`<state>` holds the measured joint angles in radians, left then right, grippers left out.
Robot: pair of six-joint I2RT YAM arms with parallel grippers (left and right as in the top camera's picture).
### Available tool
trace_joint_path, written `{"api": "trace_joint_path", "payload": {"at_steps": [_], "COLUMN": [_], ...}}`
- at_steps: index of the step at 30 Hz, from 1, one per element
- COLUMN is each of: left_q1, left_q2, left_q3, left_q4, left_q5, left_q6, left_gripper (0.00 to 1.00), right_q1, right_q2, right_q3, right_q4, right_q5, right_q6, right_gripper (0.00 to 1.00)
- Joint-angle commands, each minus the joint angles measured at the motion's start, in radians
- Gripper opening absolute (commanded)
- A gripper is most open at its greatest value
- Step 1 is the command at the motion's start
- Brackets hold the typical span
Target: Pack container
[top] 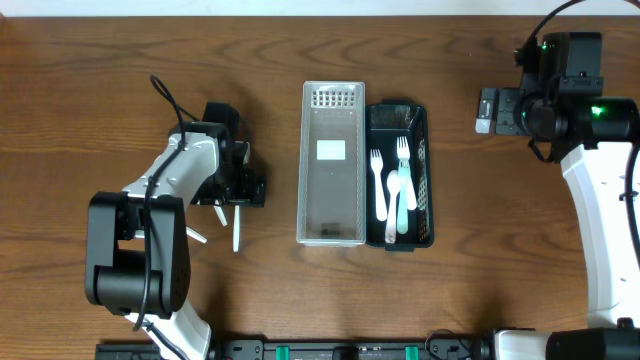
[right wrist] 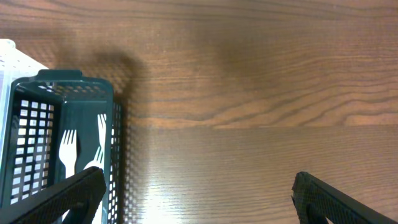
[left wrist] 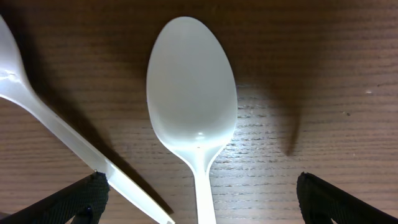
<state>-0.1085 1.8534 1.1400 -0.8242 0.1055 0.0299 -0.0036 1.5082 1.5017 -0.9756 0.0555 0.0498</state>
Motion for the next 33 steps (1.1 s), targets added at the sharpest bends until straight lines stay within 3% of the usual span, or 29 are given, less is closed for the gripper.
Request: {"api": "trace_joint_path", "payload": {"at_steps": [1, 12, 29, 30, 33], "left_q1": [-0.003, -0.036, -0.039, -0.039, -0.039], "left_q2": [0.0, -0.019, 0.048, 0.048, 0.048], "left_q3": [0.002, 0.0, -0.043, -0.043, -0.043], "left_q4": [-0.008, -0.003, 0.041, 0.031, 0.01], "left_q5": [-0.004, -0.004, -0.002, 0.002, 0.004], "left_q6": [-0.006, 0.139, 0.109, 0.107, 0.107], "left_gripper": [0.98, 0.98, 0.99, 0.96, 0.75], "right_q1": [-0.003, -0.003, -0.003, -0.003, -0.003], "right_q2": [0.003, 0.017, 0.017, 0.017, 0.017], "right_q3": [-0.018, -0.024, -0.024, -0.024, -0.024], "right_q4": [-0.003, -0.005, -0.005, -0.005, -0.005], "right_q5": [-0.007, -0.007, -0.007, -0.008, -0.008], "right_q6": [0.016, 0.016, 0.016, 0.016, 0.016], "right_gripper": [0.99, 0.99, 0.98, 0.98, 0.98]}}
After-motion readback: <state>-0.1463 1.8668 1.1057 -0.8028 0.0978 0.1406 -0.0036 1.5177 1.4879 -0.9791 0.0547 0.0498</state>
